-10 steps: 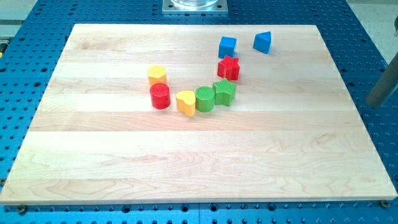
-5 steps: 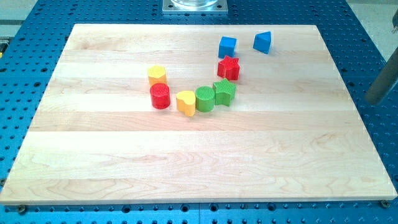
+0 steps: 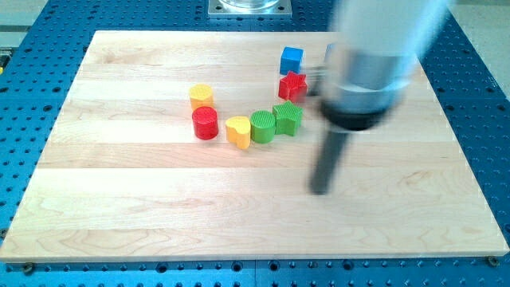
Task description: Adjust the green star below the red star
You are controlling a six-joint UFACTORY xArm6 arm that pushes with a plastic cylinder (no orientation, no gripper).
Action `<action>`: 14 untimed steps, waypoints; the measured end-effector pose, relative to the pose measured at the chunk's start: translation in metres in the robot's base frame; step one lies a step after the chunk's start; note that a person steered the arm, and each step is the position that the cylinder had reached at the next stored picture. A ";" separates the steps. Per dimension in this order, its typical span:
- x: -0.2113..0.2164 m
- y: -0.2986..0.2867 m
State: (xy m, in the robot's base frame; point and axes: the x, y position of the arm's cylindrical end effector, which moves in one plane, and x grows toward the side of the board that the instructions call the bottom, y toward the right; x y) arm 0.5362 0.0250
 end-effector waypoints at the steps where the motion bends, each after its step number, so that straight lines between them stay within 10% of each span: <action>1: -0.031 -0.139; 4: -0.248 -0.146; 8: -0.165 -0.018; 14: -0.138 0.004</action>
State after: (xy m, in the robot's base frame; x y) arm 0.3980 0.0294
